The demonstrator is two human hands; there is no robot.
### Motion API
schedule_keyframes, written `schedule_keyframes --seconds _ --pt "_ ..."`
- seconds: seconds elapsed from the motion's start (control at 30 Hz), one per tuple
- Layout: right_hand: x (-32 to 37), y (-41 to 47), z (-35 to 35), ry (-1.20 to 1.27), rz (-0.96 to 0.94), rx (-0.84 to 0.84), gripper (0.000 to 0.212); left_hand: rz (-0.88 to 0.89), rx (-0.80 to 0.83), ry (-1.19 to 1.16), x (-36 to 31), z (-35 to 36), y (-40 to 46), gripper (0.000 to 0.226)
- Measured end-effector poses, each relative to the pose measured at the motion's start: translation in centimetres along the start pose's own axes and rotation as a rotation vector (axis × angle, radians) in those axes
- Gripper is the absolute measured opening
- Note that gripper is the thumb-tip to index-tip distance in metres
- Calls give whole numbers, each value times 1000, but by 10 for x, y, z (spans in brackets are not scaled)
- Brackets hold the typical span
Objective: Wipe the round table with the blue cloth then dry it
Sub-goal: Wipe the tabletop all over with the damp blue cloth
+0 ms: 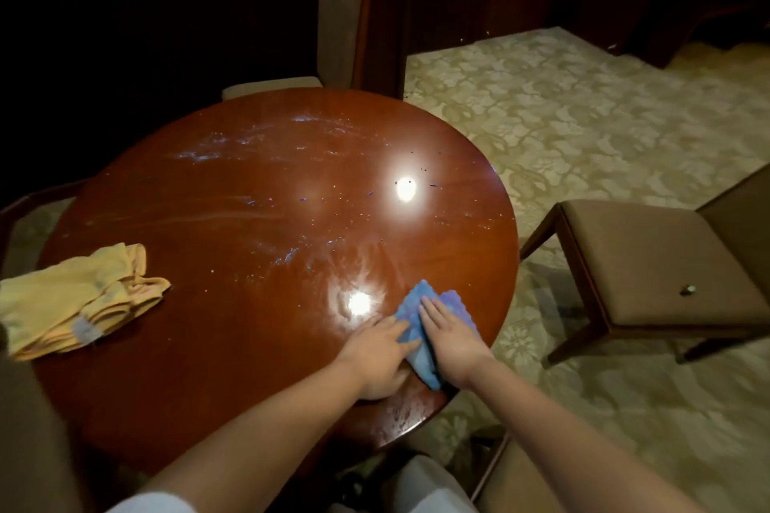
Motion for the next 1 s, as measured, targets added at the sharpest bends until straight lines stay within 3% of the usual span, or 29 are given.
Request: schedule_keyframes --seconds 0.03,0.1,0.2,0.33,0.4,0.5,0.63,0.7,0.8,0.87,0.93,1.0 --pt "-1 -5 -1 -19 12 -69 78 8 4 2 -1 1 -1 57" --pt "-8 -15 22 6 93 31 89 47 21 6 -10 5 2 59" --pt "-20 -27 64 12 179 13 50 113 61 0 -34 7 12 59" --pt "-24 -16 34 -143 161 87 63 63 57 -7 -30 -1 25 59" --pt "-28 6 13 -134 47 -29 68 33 2 -9 -19 -10 27 55" --pt "-39 12 7 101 40 -32 74 38 -12 24 -9 -15 24 51" --pt "-40 -4 36 53 135 -79 43 62 57 31 -22 -6 33 56" --pt "-43 -3 62 132 161 -32 56 76 63 13 -32 -7 45 56" --pt "-48 15 31 -22 168 -167 56 48 61 26 -26 -17 53 55" --pt "-43 29 0 -111 63 -61 54 5 55 56 -10 -25 52 53" --pt "-47 45 -4 -48 -24 -133 58 -15 58 74 5 -31 49 51" --pt "-50 46 7 58 -28 -13 72 -4 70 86 10 -31 46 51"
Point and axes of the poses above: each hand's wrist, its own y-axis towards the middle knuckle, its own z-axis out of the palm, x = y × z, the point moved 9 cm from there along y, towards the middle knuckle, and after that the axes turned 9 degrees about -y, right-handed, at the moved point
